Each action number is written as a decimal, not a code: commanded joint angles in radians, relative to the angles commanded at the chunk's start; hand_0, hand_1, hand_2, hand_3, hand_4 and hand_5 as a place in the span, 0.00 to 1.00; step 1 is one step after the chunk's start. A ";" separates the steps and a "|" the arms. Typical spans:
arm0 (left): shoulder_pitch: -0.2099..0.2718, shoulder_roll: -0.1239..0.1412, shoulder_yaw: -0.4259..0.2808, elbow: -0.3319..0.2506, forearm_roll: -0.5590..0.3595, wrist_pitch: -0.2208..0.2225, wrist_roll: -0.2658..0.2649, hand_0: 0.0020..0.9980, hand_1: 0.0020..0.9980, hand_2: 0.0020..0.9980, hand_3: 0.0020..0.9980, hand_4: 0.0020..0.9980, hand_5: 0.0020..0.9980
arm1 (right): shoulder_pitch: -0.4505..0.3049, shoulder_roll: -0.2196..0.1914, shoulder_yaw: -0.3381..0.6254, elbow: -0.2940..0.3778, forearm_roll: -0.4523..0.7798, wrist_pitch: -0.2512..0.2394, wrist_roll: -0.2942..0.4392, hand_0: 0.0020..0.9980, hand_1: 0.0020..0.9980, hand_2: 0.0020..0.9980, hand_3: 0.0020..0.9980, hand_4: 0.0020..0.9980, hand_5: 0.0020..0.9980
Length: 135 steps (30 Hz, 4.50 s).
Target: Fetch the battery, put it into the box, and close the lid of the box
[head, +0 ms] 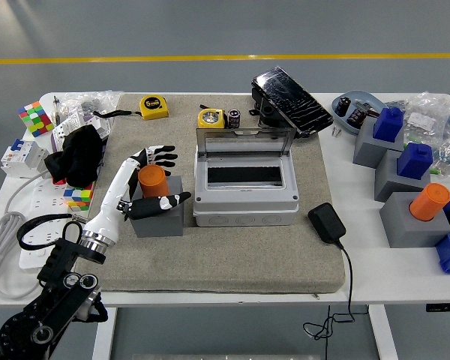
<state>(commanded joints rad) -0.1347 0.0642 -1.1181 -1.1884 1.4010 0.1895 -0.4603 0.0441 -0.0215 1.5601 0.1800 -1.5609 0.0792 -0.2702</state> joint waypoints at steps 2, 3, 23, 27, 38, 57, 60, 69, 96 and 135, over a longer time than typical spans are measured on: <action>-0.003 -0.005 0.007 0.008 -0.016 0.000 -0.010 0.44 0.57 0.60 0.71 1.00 0.00 | -0.001 0.001 0.002 0.000 0.000 0.000 0.000 0.64 0.67 0.68 0.61 0.99 0.59; -0.005 -0.008 0.010 0.012 -0.024 0.000 -0.014 0.36 0.47 0.49 0.61 1.00 0.00 | -0.001 0.001 0.003 0.000 0.001 -0.001 0.000 0.64 0.67 0.68 0.61 0.99 0.59; -0.042 -0.046 0.051 0.082 -0.181 0.038 -0.122 0.12 0.13 0.20 0.25 0.94 0.00 | -0.004 0.002 0.005 0.000 0.007 -0.003 0.001 0.64 0.67 0.68 0.61 0.99 0.59; -0.045 -0.045 0.052 0.071 -0.179 0.038 -0.118 0.10 0.10 0.18 0.23 0.92 0.00 | -0.004 0.002 0.007 0.000 0.008 -0.004 0.000 0.64 0.67 0.68 0.61 0.99 0.59; -0.082 -0.001 0.096 -0.087 0.018 0.040 0.059 0.09 0.10 0.17 0.22 0.92 0.00 | -0.005 0.002 0.009 0.000 0.003 -0.002 0.000 0.64 0.67 0.67 0.61 0.99 0.59; -0.400 0.025 0.386 -0.077 0.375 -0.002 0.351 0.10 0.11 0.18 0.25 0.98 0.00 | -0.001 -0.002 0.000 0.000 0.009 -0.002 -0.002 0.64 0.67 0.68 0.60 0.99 0.60; -0.443 0.008 0.416 -0.046 0.408 0.001 0.353 0.10 0.11 0.18 0.25 0.98 0.00 | 0.001 -0.003 -0.004 0.000 0.011 -0.002 -0.002 0.64 0.67 0.68 0.60 0.99 0.60; -0.540 -0.060 0.505 0.072 0.433 0.024 0.329 0.13 0.13 0.20 0.30 1.00 0.00 | 0.003 -0.003 -0.012 0.000 0.013 -0.001 -0.005 0.64 0.67 0.68 0.60 0.99 0.60; -0.542 -0.064 0.493 0.161 0.527 0.072 0.267 0.37 0.61 0.67 0.76 1.00 0.15 | 0.003 -0.003 -0.031 0.000 0.025 -0.001 -0.003 0.64 0.67 0.68 0.60 0.99 0.60; -0.387 0.002 0.196 -0.083 0.543 -0.084 0.467 0.49 0.64 0.63 0.67 1.00 0.36 | -0.003 -0.002 -0.036 0.000 0.038 -0.003 0.001 0.64 0.67 0.68 0.61 0.99 0.59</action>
<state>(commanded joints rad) -0.5212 0.0661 -0.9225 -1.2709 1.9441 0.1056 0.0069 0.0408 -0.0232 1.5238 0.1800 -1.5233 0.0765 -0.2697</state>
